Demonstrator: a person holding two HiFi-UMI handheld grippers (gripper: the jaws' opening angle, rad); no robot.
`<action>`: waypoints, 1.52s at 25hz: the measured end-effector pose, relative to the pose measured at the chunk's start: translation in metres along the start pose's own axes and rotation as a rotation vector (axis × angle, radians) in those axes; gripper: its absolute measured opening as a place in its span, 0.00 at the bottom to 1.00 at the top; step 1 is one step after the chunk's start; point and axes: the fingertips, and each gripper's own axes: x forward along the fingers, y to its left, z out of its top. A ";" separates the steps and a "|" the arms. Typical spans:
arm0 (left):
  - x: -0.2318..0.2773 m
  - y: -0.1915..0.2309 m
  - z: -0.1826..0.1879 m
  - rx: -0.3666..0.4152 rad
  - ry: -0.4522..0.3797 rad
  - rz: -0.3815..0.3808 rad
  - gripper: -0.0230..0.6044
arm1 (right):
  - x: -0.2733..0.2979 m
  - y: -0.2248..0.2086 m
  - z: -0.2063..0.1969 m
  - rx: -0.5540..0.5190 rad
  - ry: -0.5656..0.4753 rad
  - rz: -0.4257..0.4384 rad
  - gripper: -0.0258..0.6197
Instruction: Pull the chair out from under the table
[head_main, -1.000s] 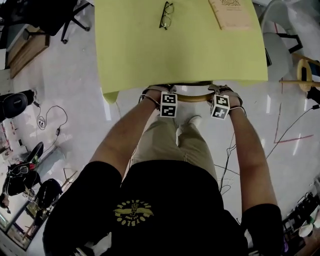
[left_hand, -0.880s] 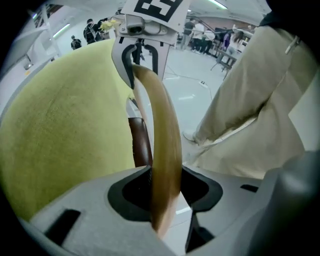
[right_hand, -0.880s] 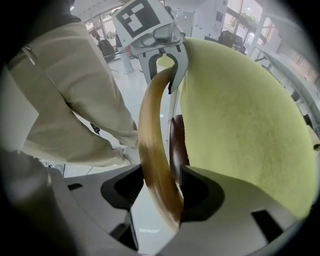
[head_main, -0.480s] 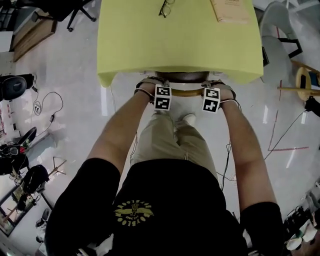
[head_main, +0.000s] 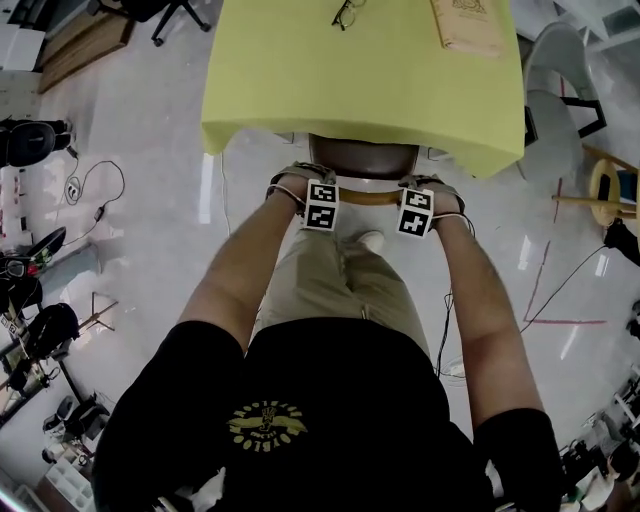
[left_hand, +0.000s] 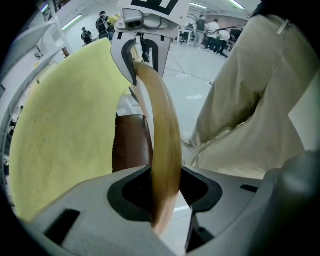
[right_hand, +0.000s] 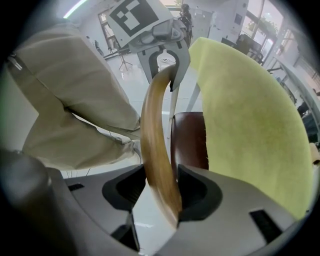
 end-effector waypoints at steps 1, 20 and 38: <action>0.000 -0.004 0.001 -0.004 0.001 0.004 0.28 | -0.001 0.004 0.000 -0.002 0.001 0.001 0.34; -0.002 -0.080 0.010 0.026 -0.011 -0.056 0.28 | 0.000 0.084 0.010 0.030 0.043 0.064 0.34; -0.004 -0.142 -0.015 0.093 -0.020 -0.074 0.28 | 0.010 0.147 0.050 0.110 0.070 0.057 0.34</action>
